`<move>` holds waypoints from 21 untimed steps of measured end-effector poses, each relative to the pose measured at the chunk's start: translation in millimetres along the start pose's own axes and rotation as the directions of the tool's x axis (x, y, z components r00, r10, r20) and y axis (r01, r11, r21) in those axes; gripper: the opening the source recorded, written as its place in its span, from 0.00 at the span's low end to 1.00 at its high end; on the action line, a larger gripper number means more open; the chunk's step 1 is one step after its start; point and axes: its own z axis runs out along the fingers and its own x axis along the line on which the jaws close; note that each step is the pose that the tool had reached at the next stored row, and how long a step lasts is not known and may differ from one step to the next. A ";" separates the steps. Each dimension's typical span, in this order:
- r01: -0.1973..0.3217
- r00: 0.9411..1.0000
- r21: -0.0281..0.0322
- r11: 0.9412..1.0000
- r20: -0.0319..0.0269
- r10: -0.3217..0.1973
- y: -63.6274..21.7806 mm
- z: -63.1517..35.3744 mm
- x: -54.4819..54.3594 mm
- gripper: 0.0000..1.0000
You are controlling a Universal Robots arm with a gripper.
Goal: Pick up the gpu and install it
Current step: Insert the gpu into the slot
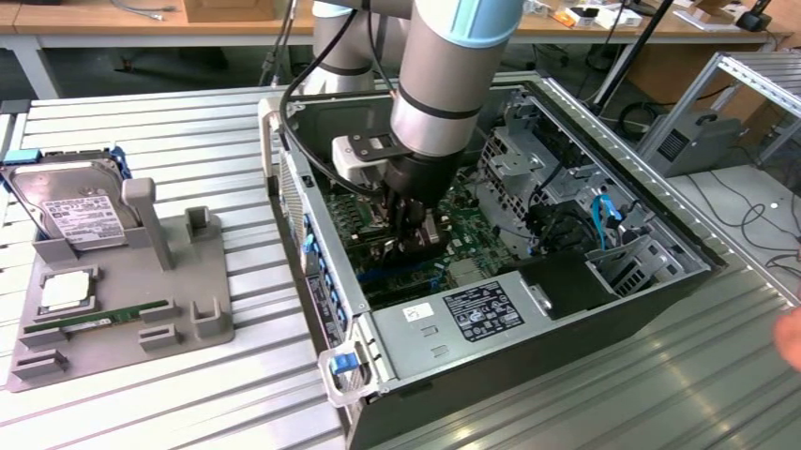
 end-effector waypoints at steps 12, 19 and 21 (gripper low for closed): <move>0.000 1.000 0.000 1.000 -0.001 0.000 0.0 2.0 -0.8 0.27; 0.000 1.000 0.000 1.000 -0.001 0.000 0.0 3.1 -0.7 0.27; 0.000 1.000 0.000 1.000 -0.001 0.000 0.0 3.6 -0.7 0.27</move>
